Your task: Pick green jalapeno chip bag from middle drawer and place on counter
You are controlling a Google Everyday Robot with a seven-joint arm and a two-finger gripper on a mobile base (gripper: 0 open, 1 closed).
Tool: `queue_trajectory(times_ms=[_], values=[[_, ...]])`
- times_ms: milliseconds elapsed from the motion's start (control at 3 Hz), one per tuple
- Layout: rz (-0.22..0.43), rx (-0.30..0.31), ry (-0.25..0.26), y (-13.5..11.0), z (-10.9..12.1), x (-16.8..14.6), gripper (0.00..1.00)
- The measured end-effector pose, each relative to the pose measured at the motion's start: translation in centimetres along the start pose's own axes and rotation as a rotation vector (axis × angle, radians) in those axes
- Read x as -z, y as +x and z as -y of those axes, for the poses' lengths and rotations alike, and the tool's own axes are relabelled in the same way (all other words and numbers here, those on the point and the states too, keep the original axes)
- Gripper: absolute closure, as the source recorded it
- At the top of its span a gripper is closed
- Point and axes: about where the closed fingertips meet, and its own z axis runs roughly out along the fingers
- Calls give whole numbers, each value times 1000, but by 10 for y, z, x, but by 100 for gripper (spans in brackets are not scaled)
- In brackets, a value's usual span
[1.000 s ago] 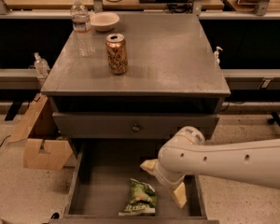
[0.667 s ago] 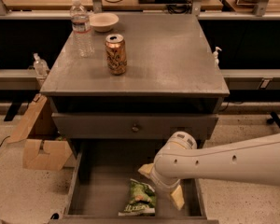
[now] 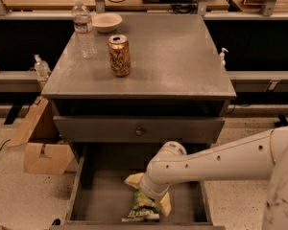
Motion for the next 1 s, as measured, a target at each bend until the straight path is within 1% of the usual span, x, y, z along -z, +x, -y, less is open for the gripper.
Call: queue_trajectory(times_ms=[333,667,1000], values=[[47,83,20,-7,22,-32,0],[83,143,-13,-17,19,-78,2],[82,154,-67,-21,1,-104,26]])
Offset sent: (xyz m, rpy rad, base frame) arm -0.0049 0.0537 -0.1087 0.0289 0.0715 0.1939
